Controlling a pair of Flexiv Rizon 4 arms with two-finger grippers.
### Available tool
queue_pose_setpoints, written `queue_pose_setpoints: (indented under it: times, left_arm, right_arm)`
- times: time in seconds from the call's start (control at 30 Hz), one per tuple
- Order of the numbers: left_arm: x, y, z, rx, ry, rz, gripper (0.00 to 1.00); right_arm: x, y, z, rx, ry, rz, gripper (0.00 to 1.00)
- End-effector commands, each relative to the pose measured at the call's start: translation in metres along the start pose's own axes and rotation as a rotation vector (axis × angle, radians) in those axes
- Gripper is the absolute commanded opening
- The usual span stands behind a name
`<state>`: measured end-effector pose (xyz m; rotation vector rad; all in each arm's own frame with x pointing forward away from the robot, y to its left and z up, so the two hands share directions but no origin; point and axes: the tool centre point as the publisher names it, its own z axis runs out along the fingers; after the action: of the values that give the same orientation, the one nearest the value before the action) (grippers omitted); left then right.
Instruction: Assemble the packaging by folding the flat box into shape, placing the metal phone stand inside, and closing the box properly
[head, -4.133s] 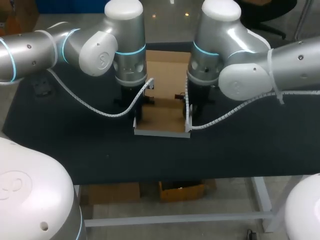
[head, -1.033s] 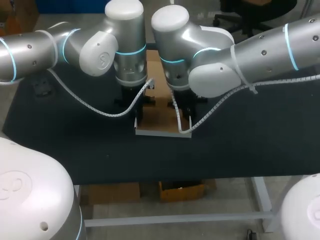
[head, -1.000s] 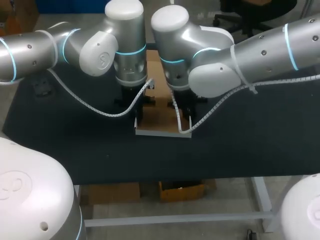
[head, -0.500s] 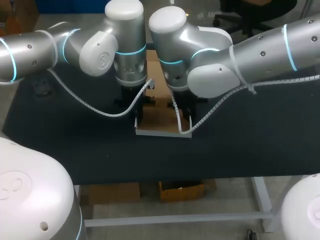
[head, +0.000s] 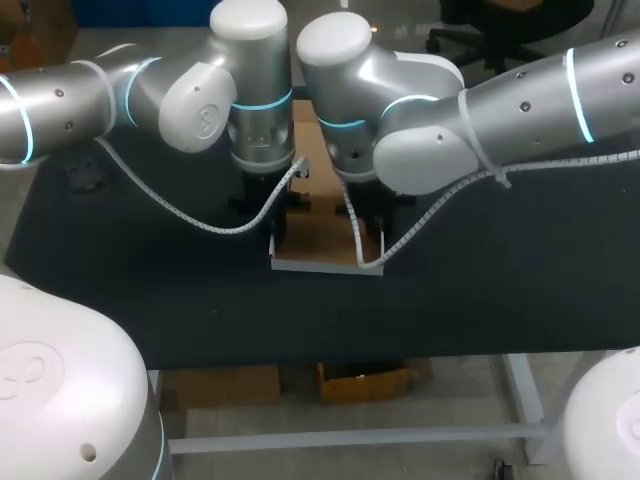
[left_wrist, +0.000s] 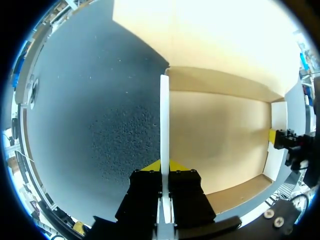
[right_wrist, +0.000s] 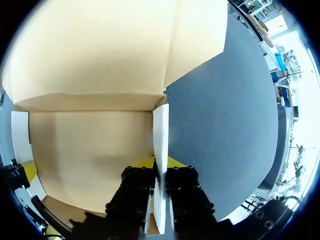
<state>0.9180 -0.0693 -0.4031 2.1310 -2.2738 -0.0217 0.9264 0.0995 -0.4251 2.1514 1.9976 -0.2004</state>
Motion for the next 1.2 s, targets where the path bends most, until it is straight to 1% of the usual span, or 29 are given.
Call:
queue_pose_setpoints:
  times: [0.03, 0.07, 0.13, 0.27, 0.43, 0.63, 0.67, 0.7, 1.0, 1.2]
  left_arm:
    - [-0.001, 0.0, -0.001, 0.0, -0.005, 0.0, 0.0]
    - [-0.001, 0.0, -0.001, 0.0, -0.005, 0.0, 0.0]
    - [-0.001, 0.0, -0.001, 0.0, -0.005, 0.0, 0.0]
    - [-0.001, 0.0, -0.001, 0.0, -0.005, 0.0, 0.0]
    - [-0.001, 0.0, -0.001, 0.0, -0.005, 0.0, 0.0]
    - [-0.001, 0.0, -0.001, 0.0, -0.005, 0.0, 0.0]
    - [-0.001, 0.0, -0.001, 0.0, -0.005, 0.0, 0.0]
    - [-0.001, 0.0, -0.001, 0.0, -0.005, 0.0, 0.0]
    - [-0.001, 0.0, -0.001, 0.0, -0.005, 0.0, 0.0]
    - [-0.001, 0.0, -0.001, 0.0, -0.005, 0.0, 0.0]
  right_arm:
    - [0.003, -0.006, 0.01, -0.017, -0.013, 0.221, 0.23]
    - [0.003, -0.006, 0.009, -0.015, 0.019, 0.209, 0.25]
    - [0.004, -0.006, 0.007, -0.017, 0.022, 0.206, 0.28]
    - [0.004, -0.008, 0.004, -0.013, 0.097, 0.175, 0.3]
    - [0.004, -0.01, -0.003, -0.019, 0.162, 0.15, 0.34]
    - [0.006, -0.014, -0.011, -0.02, 0.273, 0.101, 0.37]
    - [0.007, -0.015, -0.012, -0.021, 0.278, 0.094, 0.38]
    - [0.008, -0.015, -0.013, -0.023, 0.274, 0.095, 0.38]
    - [0.009, -0.017, -0.021, -0.028, 0.366, 0.052, 0.39]
    - [0.007, -0.02, -0.028, -0.034, 0.453, 0.017, 0.4]
